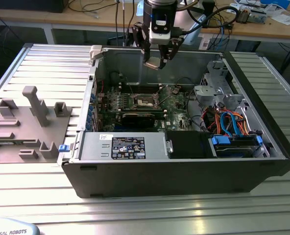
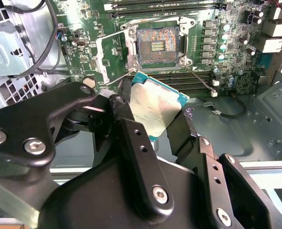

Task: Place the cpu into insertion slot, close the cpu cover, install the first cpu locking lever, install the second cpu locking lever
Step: 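Place the cpu into insertion slot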

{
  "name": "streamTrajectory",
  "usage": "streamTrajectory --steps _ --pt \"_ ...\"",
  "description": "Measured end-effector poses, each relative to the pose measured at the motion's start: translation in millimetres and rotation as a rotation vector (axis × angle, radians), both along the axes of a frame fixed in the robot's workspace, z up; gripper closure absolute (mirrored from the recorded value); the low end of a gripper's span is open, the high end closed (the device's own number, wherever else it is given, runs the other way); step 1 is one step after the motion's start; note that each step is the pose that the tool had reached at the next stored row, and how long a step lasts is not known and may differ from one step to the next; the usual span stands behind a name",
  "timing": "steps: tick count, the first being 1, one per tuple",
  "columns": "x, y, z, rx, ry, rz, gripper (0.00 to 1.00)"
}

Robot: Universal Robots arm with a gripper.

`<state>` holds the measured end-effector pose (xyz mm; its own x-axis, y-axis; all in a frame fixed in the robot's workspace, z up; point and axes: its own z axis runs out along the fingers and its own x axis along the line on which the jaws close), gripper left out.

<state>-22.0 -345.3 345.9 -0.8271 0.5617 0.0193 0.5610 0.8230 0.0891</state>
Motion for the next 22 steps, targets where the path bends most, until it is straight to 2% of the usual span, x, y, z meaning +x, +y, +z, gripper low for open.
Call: streamTrajectory --steps 22 --pt "0.0 0.0 0.0 0.0 0.0 -0.042 0.46"
